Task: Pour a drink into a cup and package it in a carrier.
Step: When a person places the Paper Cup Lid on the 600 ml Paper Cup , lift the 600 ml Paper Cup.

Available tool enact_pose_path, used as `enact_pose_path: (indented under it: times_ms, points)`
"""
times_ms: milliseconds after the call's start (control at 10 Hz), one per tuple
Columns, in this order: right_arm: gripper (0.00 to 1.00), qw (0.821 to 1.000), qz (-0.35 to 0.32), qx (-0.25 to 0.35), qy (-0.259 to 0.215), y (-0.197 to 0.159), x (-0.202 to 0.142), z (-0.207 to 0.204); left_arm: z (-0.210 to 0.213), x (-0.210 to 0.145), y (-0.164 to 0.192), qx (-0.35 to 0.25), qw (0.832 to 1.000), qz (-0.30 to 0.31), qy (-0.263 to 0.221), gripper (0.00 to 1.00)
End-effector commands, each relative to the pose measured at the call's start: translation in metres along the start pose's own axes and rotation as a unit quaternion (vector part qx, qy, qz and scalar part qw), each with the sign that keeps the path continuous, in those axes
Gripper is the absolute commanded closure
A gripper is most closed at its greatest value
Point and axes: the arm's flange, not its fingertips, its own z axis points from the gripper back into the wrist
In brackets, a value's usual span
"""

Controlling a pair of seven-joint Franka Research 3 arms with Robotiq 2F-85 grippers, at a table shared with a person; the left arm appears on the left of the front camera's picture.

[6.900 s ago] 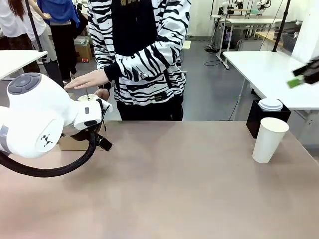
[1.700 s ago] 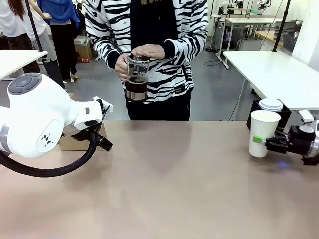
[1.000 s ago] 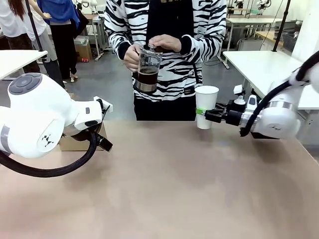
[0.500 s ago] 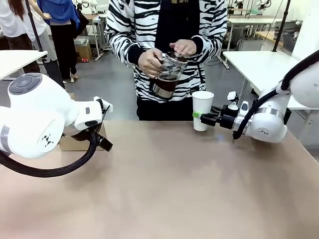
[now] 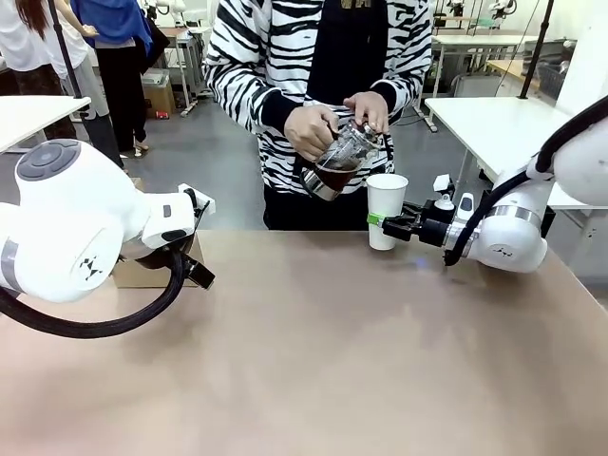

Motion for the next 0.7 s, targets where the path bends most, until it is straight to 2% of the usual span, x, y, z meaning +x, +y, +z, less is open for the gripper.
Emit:
enact_pose_path:
  times_ms: [0, 600]
  points:
    - [0.2, 1.0, -0.004, -0.001, 0.004, 0.0024, 0.004, 0.0, 0.0005, 0.0001, -0.0001, -0.001, 1.0, 0.0, -0.001, 0.0]
    - [0.2, 1.0, -0.004, -0.001, 0.004, 0.0024, 0.004, 0.0, 0.0005, 0.0001, -0.0001, -0.001, 1.0, 0.0, -0.001, 0.0]
